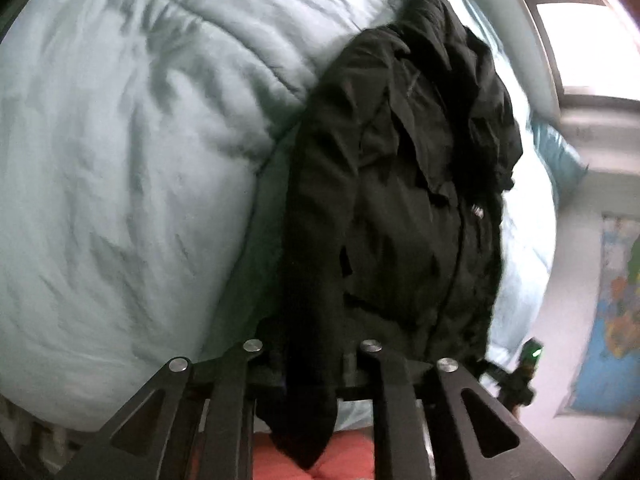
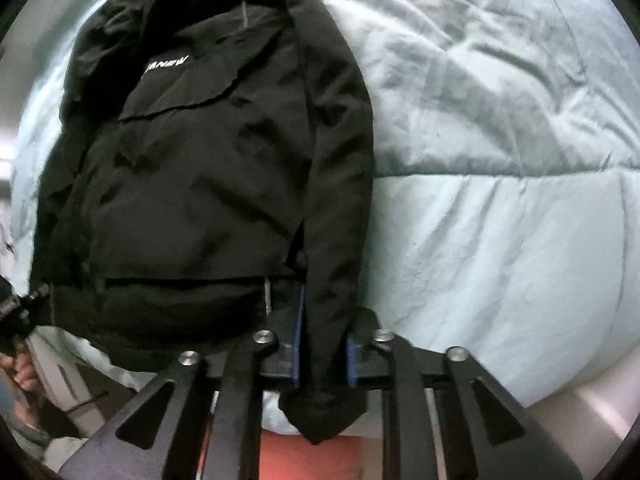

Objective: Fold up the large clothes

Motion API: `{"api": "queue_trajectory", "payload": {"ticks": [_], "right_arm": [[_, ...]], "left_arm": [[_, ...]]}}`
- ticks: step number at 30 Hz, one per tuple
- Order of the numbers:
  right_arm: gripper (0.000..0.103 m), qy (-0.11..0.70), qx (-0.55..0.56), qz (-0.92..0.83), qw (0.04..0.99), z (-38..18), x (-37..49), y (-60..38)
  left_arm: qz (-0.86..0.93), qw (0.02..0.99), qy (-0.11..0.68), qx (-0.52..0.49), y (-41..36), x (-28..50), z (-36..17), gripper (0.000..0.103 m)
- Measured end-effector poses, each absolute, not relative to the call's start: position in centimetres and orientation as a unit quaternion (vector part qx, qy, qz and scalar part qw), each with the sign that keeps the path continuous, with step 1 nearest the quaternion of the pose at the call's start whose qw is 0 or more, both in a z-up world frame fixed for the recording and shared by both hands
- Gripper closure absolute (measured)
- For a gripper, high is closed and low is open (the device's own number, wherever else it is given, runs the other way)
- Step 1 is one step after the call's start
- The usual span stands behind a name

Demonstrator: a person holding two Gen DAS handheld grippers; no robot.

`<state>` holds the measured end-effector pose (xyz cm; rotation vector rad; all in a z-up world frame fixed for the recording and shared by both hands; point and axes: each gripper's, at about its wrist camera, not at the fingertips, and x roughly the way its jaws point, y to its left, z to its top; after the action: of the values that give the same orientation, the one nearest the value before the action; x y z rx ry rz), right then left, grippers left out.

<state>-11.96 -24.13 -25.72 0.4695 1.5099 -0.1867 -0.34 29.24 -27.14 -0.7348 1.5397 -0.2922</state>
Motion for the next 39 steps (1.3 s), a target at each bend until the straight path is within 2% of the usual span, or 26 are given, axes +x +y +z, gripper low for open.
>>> {"api": "queue_trajectory", "payload": {"ticks": [3,4,8,9,10,11,12,20,27,34,39], "right_arm": [[0.059,0.674,0.239,-0.069,0.696,-25.5,-12.3,-24.9],[0.049,0.675,0.244,-0.064,0.694,-25.5,-12.4,-25.0],[0.044,0.683,0.249,-0.049,0.685,-26.2,-12.7,-24.5],[0.044,0.685,0.242,-0.048,0.685,-26.2,-12.5,-24.1],[0.053,0.687,0.234,-0.047,0.687,-26.0,-12.3,-23.8],[0.079,0.686,0.229,-0.046,0.689,-25.7,-12.3,-23.5],[0.088,0.683,0.217,-0.045,0.696,-25.1,-12.1,-23.1],[0.090,0.645,0.187,-0.037,0.740,-18.7,-10.0,-23.5],[0.090,0.585,0.282,-0.012,0.761,-14.2,-6.4,-26.0],[0.090,0.529,0.302,0.005,0.793,-9.5,-0.5,-26.6],[0.090,0.508,0.287,0.007,0.812,-6.7,6.1,-28.2]], "left_arm": [[-0.133,0.631,0.681,-0.347,29.7,-0.4,-27.7,0.069],[-0.134,0.629,0.683,-0.346,29.7,-0.5,-27.8,0.065],[-0.149,0.635,0.683,-0.329,28.0,0.0,-27.5,0.065],[-0.149,0.640,0.683,-0.318,27.6,0.0,-27.2,0.065],[-0.152,0.645,0.682,-0.309,27.3,0.2,-26.9,0.075],[-0.157,0.652,0.679,-0.300,27.0,0.3,-26.4,0.091],[-0.159,0.658,0.675,-0.294,27.0,0.5,-25.9,0.092],[-0.199,0.700,0.605,-0.322,26.3,4.1,-19.3,0.093],[-0.260,0.719,0.546,-0.343,25.2,8.4,-13.6,0.093],[-0.277,0.744,0.512,-0.328,24.6,14.7,-10.3,0.093],[-0.275,0.752,0.498,-0.333,23.0,21.9,-9.1,0.092]]}}
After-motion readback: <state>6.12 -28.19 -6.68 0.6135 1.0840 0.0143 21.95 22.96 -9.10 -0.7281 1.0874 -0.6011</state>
